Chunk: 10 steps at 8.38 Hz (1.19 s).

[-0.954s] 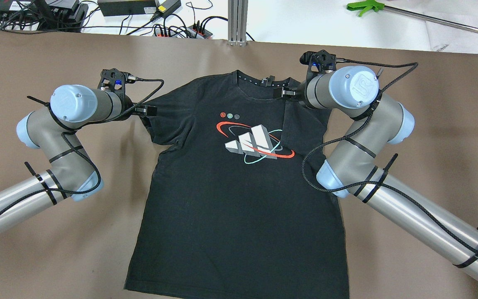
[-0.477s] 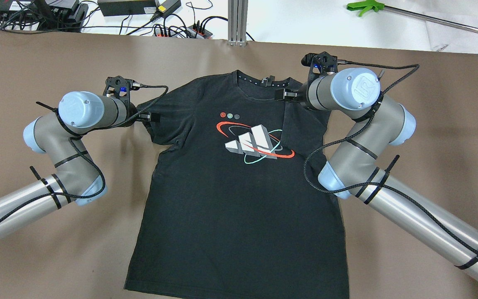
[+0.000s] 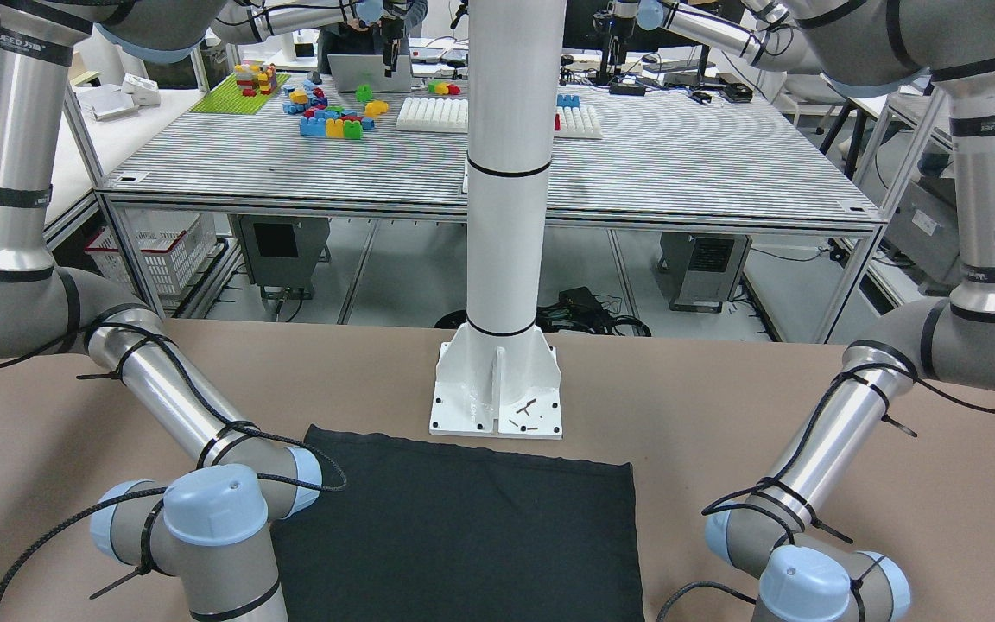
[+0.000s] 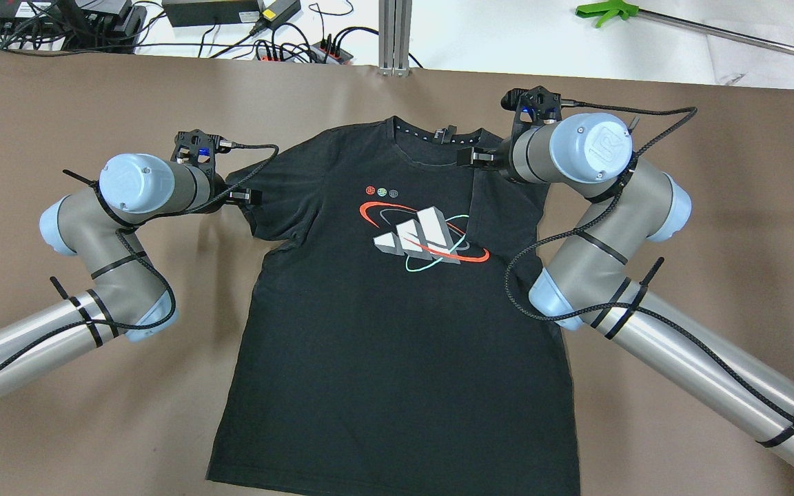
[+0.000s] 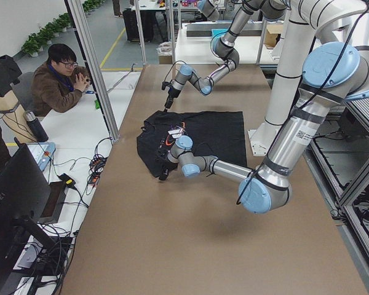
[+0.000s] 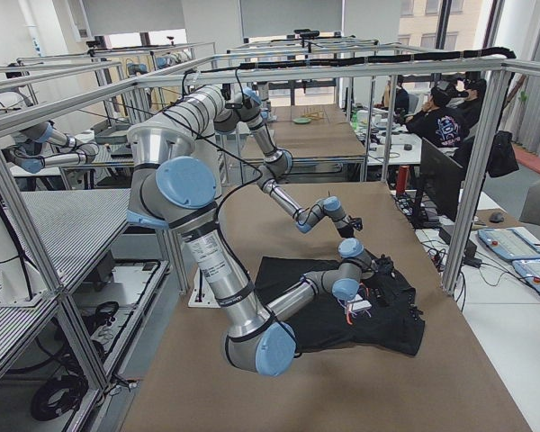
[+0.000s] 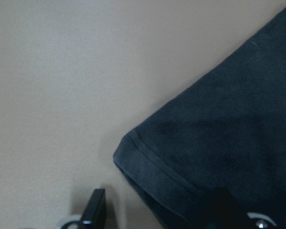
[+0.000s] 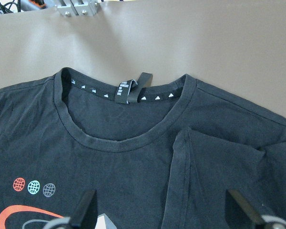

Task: Fold clothes
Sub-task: 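Grasp the sleeve nearest the left gripper with the left gripper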

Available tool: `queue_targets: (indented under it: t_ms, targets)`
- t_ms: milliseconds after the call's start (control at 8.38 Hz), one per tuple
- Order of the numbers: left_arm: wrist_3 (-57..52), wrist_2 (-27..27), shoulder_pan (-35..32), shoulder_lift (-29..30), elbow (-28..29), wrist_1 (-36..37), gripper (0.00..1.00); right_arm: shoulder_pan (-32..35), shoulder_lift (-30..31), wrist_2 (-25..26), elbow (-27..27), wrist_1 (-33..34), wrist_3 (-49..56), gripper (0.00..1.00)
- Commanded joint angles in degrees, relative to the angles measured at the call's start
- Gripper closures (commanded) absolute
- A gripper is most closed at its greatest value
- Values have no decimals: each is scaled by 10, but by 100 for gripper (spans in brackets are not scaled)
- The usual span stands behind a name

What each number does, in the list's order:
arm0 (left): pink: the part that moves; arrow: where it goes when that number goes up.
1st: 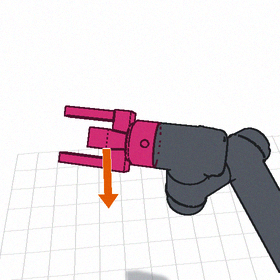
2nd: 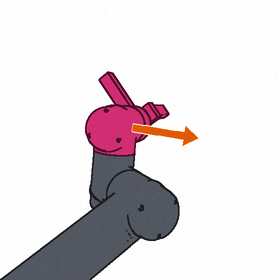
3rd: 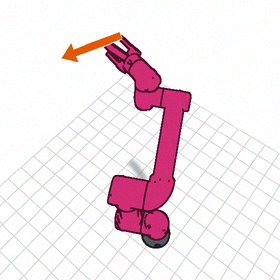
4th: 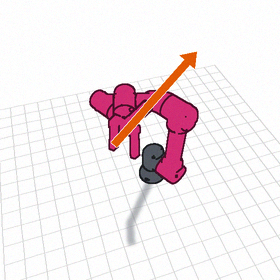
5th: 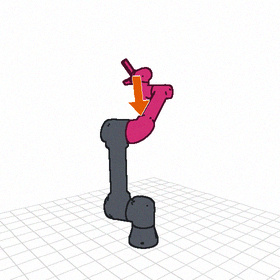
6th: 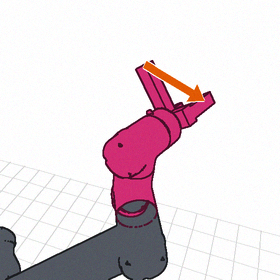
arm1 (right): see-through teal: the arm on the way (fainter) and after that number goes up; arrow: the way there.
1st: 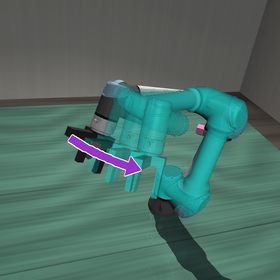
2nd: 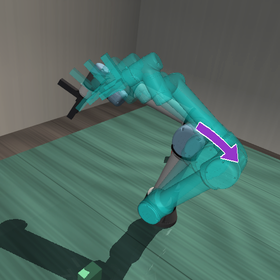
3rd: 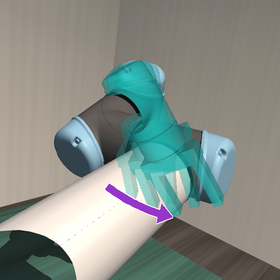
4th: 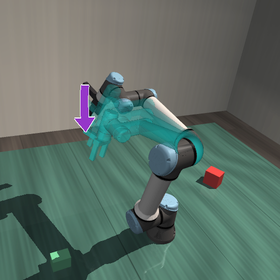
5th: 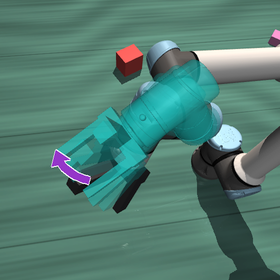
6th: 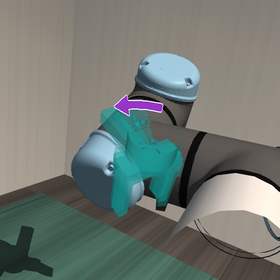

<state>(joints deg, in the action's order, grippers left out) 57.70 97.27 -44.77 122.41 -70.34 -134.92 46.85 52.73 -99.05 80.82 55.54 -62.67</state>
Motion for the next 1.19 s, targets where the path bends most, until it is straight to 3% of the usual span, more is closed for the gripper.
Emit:
queue_targets:
  t_ms: [0, 119, 239, 596, 716, 1074]
  targets:
    - [0, 1, 0, 8, 0, 2, 72, 0, 5, 0, 6, -1, 0, 6]
    - [0, 1, 0, 9, -1, 2, 86, 0, 14, 0, 18, 0, 0, 6]
    - [0, 1, 0, 9, -1, 2, 93, 0, 18, 0, 20, -1, 0, 6]
    - [20, 1, 0, 21, -6, 21, 100, 0, 20, 0, 20, -1, 0, 6]
    - [21, 2, 0, 36, -17, 52, 100, 0, 20, 0, 20, 0, 0, 6]
    - [58, 4, 1, 83, -117, 233, 100, 0, 20, 1, 20, 1, 0, 6]
